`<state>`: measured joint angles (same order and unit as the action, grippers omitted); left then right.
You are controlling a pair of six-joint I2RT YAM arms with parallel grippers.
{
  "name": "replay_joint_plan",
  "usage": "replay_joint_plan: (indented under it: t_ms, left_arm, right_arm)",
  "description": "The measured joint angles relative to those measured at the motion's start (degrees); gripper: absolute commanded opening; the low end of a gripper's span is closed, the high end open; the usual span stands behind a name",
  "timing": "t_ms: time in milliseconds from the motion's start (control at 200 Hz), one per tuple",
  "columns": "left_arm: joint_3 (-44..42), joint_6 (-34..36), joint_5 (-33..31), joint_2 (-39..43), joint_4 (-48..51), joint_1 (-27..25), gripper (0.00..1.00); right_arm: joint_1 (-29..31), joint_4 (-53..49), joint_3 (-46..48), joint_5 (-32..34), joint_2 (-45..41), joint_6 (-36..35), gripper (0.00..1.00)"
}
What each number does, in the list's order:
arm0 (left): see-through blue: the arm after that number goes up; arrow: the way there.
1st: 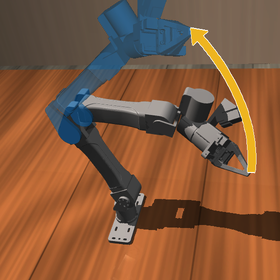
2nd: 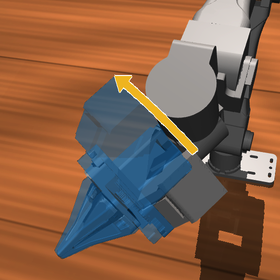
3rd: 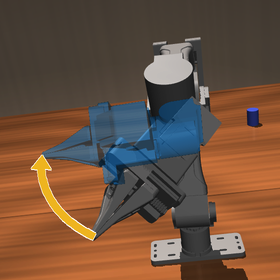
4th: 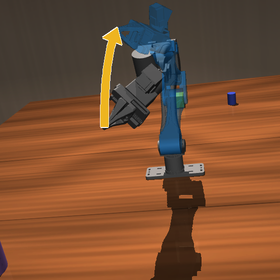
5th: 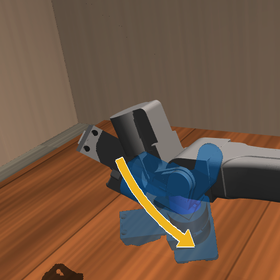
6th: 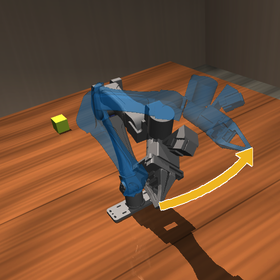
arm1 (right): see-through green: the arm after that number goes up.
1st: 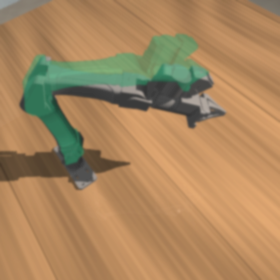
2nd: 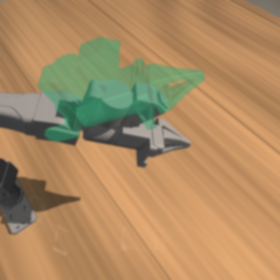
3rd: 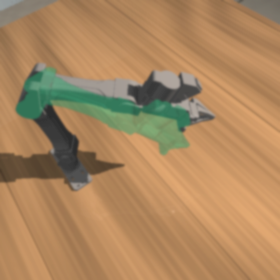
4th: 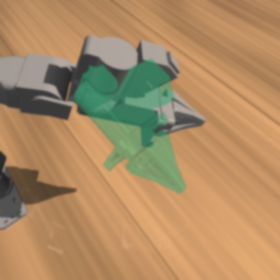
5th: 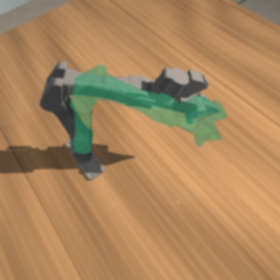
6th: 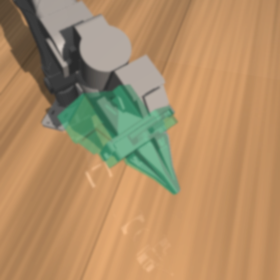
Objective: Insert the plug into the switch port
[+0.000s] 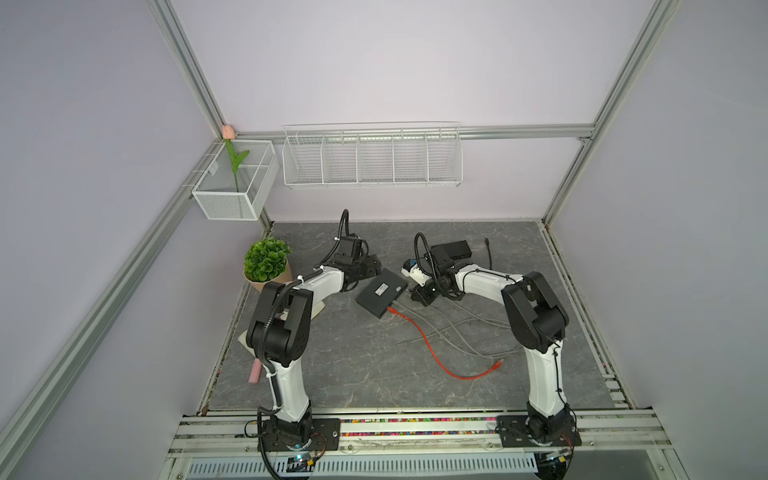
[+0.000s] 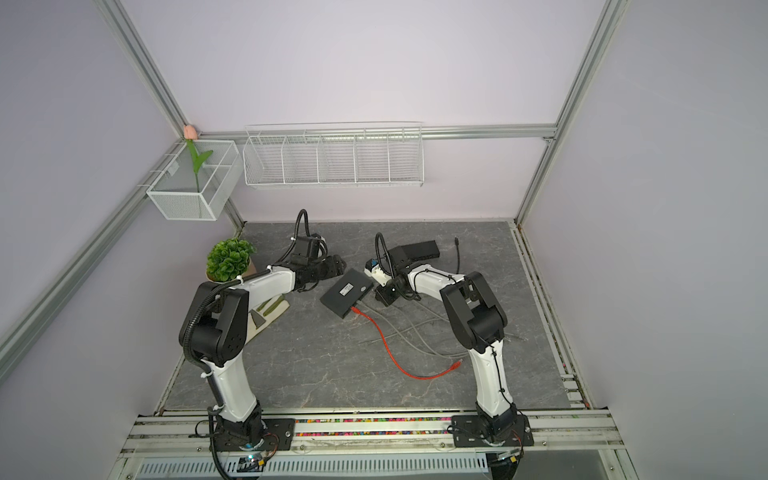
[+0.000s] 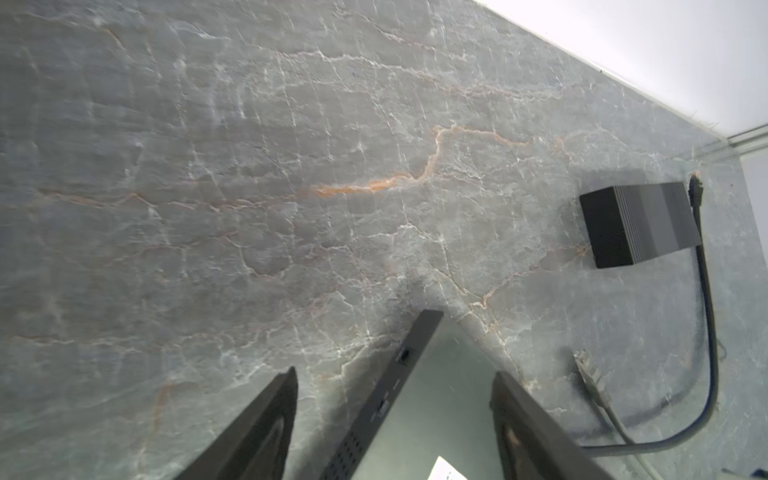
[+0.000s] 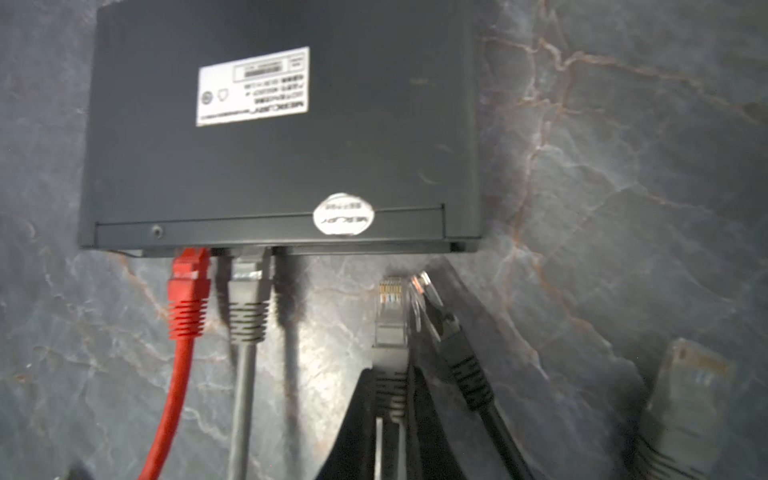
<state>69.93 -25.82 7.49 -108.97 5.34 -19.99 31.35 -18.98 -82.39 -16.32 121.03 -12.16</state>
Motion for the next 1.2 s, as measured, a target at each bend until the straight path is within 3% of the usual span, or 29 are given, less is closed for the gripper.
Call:
replay_joint_plan:
  t_ms: [275, 560, 1200]
  left_arm:
    - [-0.07, -0.02, 0.15, 0.02, -0.85, 1.09, 0.73]
    - [-0.07, -0.22, 1.40, -1.81, -1.84, 1.07, 0.69]
    - [0.26, -0.07, 4.26, -6.47, -3.30, 1.07, 0.63]
  right_arm:
    - [-4.26, 0.46, -2.03, 3.17, 1.03, -0.09, 0.07]
    - [2.14, 3.37, 1.03, 1.81, -0.13, -0.31, 0.07]
    - [2.51, 3.65, 1.07, 1.49, -0.17, -0.28, 0.07]
